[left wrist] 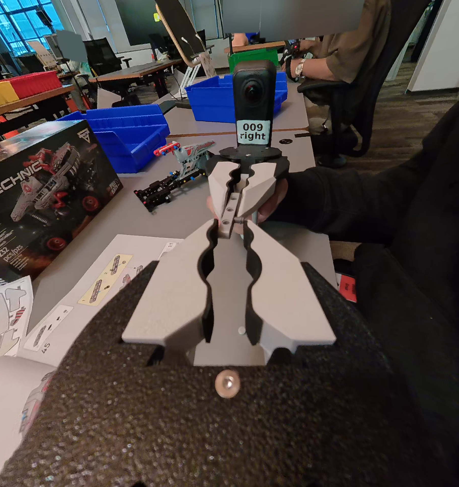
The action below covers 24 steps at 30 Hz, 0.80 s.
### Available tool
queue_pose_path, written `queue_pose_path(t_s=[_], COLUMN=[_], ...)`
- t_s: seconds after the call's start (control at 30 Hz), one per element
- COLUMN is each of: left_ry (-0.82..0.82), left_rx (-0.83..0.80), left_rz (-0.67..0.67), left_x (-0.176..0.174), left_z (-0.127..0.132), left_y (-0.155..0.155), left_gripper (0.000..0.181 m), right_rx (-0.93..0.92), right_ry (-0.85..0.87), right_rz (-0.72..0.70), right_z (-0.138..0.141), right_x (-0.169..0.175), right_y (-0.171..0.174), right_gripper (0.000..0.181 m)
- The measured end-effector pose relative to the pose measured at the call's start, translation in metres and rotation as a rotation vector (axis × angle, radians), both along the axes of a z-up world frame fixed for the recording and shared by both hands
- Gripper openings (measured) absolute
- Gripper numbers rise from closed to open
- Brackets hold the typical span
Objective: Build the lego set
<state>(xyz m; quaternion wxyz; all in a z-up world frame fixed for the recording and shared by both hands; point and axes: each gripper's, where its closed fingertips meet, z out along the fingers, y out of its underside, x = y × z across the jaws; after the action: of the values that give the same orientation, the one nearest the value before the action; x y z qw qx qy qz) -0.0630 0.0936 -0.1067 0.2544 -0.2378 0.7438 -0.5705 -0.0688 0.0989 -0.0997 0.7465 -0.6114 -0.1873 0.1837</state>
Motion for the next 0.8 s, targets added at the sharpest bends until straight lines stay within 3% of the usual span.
queue_pose_path(t_s=[0.8], left_ry=[-0.038], left_rx=[0.001], left_rz=[0.012], left_x=[0.0029], left_z=[0.0008], left_y=[-0.0001], left_gripper=[0.016], right_rx=[0.035], right_ry=[-0.031], right_rz=[-0.029], right_z=[0.0004], right_x=[0.0027], right_y=[0.0000], right_gripper=[0.006])
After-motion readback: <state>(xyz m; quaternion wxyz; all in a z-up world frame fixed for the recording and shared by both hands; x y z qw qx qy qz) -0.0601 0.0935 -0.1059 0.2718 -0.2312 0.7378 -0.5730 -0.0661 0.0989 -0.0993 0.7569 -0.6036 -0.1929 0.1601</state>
